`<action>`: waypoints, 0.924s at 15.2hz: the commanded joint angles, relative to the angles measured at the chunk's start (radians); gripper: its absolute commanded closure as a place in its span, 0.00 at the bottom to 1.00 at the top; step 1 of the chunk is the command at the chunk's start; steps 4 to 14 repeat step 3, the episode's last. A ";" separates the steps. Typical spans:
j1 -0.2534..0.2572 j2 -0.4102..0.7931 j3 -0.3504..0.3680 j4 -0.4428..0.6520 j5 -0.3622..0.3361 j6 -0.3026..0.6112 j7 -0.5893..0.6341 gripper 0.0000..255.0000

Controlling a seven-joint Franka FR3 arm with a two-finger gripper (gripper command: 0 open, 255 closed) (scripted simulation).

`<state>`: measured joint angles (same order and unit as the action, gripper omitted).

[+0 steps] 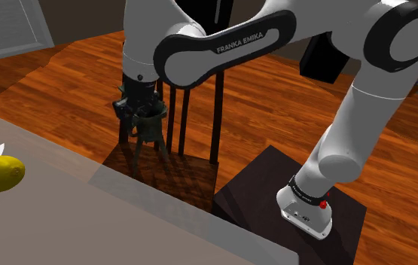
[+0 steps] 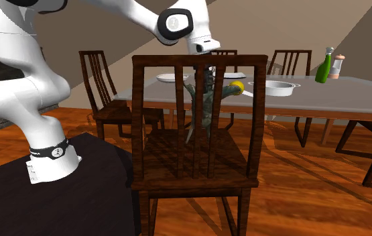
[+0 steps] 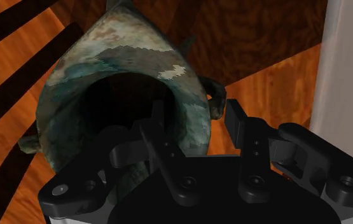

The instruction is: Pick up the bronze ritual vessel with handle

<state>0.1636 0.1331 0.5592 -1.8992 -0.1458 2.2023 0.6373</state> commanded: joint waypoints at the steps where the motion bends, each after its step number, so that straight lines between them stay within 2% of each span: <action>1: -0.002 -0.011 0.001 0.019 0.009 -0.026 -0.007 1.00; 14: -0.002 -0.011 0.002 0.020 0.009 -0.028 -0.007 1.00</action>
